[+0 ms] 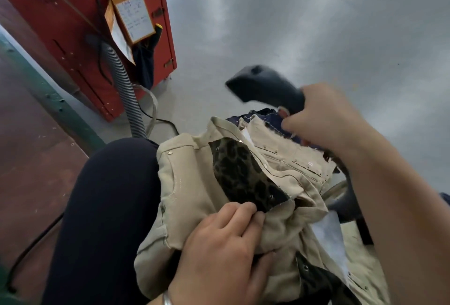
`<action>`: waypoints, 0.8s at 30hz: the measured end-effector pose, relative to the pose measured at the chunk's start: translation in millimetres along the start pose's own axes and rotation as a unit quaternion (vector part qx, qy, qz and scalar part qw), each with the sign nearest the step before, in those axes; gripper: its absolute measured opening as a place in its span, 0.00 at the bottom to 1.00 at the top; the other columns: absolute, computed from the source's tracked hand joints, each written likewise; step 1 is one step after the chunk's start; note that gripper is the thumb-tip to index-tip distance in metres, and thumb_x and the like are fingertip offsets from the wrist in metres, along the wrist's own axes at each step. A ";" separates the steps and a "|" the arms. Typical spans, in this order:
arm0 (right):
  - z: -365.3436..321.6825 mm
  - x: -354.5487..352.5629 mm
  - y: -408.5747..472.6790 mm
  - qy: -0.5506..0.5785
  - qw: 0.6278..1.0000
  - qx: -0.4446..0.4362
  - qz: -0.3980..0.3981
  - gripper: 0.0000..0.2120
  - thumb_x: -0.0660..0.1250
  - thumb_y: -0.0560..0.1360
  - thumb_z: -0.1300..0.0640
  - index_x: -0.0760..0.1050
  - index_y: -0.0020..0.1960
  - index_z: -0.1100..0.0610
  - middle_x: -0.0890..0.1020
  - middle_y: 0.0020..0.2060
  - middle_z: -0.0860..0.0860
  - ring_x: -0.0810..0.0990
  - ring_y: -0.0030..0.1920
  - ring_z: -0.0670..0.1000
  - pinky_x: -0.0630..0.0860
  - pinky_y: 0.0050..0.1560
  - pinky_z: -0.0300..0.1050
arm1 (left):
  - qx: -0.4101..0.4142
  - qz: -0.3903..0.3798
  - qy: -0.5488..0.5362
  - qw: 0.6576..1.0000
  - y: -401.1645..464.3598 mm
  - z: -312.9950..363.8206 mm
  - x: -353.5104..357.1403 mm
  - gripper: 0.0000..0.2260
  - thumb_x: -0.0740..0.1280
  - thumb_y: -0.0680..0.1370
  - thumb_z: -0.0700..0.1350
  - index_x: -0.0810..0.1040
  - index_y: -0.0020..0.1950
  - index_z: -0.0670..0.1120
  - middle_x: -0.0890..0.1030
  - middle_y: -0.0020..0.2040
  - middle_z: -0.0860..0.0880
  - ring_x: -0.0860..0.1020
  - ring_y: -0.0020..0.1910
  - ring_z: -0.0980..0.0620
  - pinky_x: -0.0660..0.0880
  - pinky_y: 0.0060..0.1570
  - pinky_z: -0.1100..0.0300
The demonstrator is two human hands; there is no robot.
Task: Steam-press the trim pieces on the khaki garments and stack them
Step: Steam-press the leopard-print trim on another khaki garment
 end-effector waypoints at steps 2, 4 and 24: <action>12.8 -19.4 4.4 0.044 0.998 0.035 0.031 0.05 0.71 0.73 0.57 0.74 0.42 0.54 0.82 0.31 0.55 0.83 0.29 0.55 0.83 0.34 0.51 | 0.005 -0.001 0.002 1.000 -0.8 2.0 0.8 0.24 0.64 0.69 0.62 0.83 0.56 0.49 0.81 0.55 0.53 0.80 0.53 0.53 0.78 0.46 0.62; 21.2 -37.6 0.7 0.087 0.994 0.048 0.037 0.04 0.71 0.71 0.61 0.75 0.42 0.57 0.81 0.24 0.53 0.80 0.23 0.52 0.78 0.22 0.45 | 0.007 -0.001 0.002 1.000 0.1 2.4 1.3 0.24 0.64 0.69 0.61 0.83 0.56 0.48 0.81 0.55 0.53 0.80 0.53 0.53 0.78 0.46 0.62; 4.0 34.8 -47.9 -0.081 0.992 -0.021 -0.093 0.05 0.70 0.69 0.54 0.73 0.41 0.50 0.78 0.30 0.47 0.78 0.30 0.49 0.69 0.30 0.40 | 0.011 -0.007 -0.006 1.000 3.4 -2.6 0.7 0.22 0.66 0.68 0.60 0.83 0.55 0.48 0.81 0.54 0.53 0.80 0.51 0.52 0.78 0.43 0.61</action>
Point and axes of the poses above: each hand's wrist, its own y-axis towards the middle knuckle, its own x-axis out of the palm, z = x × y, the point moved 4 cm from there along y, towards the middle knuckle
